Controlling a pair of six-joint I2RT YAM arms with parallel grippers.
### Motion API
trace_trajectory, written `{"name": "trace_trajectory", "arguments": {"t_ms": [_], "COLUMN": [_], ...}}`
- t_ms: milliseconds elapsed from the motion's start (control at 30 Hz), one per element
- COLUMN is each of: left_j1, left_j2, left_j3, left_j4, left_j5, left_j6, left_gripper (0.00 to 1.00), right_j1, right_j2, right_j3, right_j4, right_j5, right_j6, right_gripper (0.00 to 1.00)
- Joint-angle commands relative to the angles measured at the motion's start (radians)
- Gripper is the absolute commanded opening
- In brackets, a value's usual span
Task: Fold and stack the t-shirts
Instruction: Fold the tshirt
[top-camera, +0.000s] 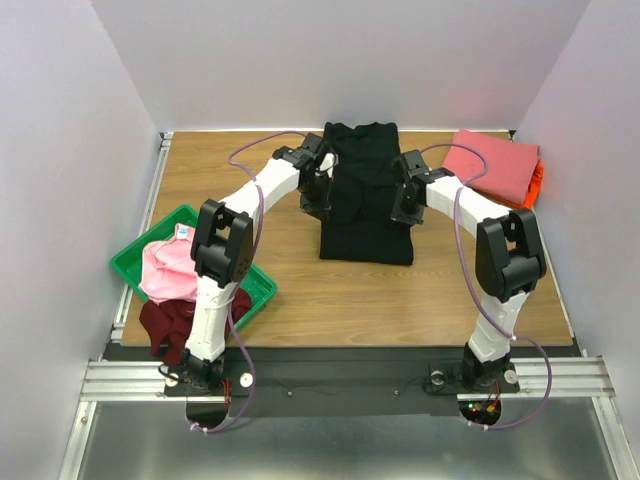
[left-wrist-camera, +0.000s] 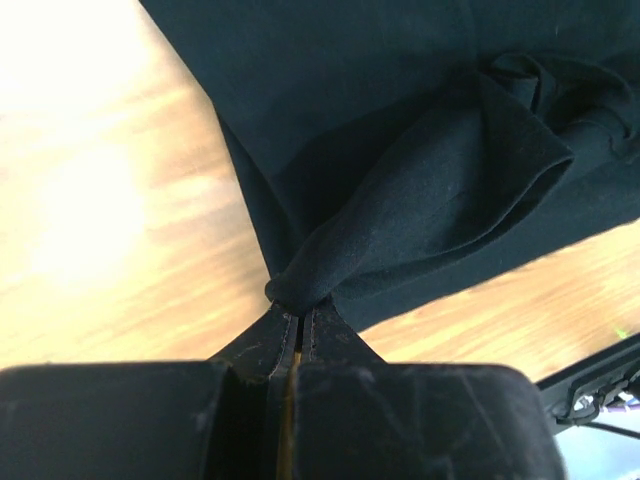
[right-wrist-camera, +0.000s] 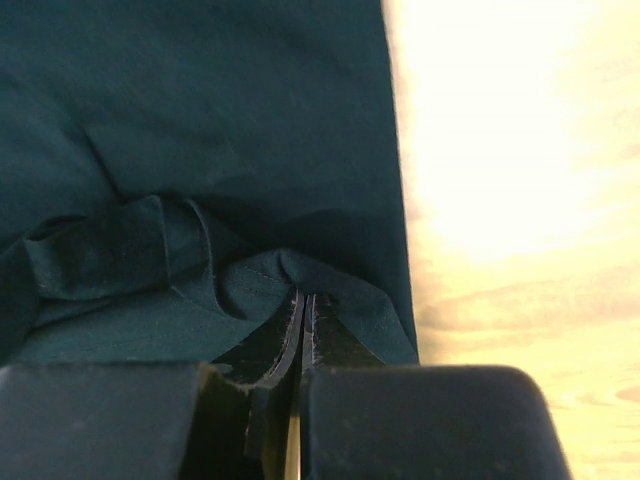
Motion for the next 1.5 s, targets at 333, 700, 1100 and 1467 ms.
{"name": "trace_trajectory", "arguments": {"t_ms": [333,700,1100,1467], "left_j1": [0.072,0.08,0.09,0.147], "left_j2": [0.097,0.157,0.167,0.173], "left_j3": [0.184,0.243,0.263,0.344], "left_j4": [-0.033,0.033,0.076,0.134], "left_j5": [0.06,0.086,0.099,0.042], "left_j6": [0.044,0.105,0.098,0.02], "left_gripper": [0.0,0.0,0.0,0.94], "right_j1": [-0.052,-0.066,-0.082,-0.095], "right_j2": [0.081,0.124,0.127,0.185], "right_j3": [0.192,0.232,0.257,0.353], "right_j4": [0.026,0.027,0.029,0.026], "right_j5": [0.029,0.026,0.044,0.056], "right_j6": [-0.041,-0.051,-0.054,-0.074], "right_gripper": [0.0,0.01,0.01,0.21]}}
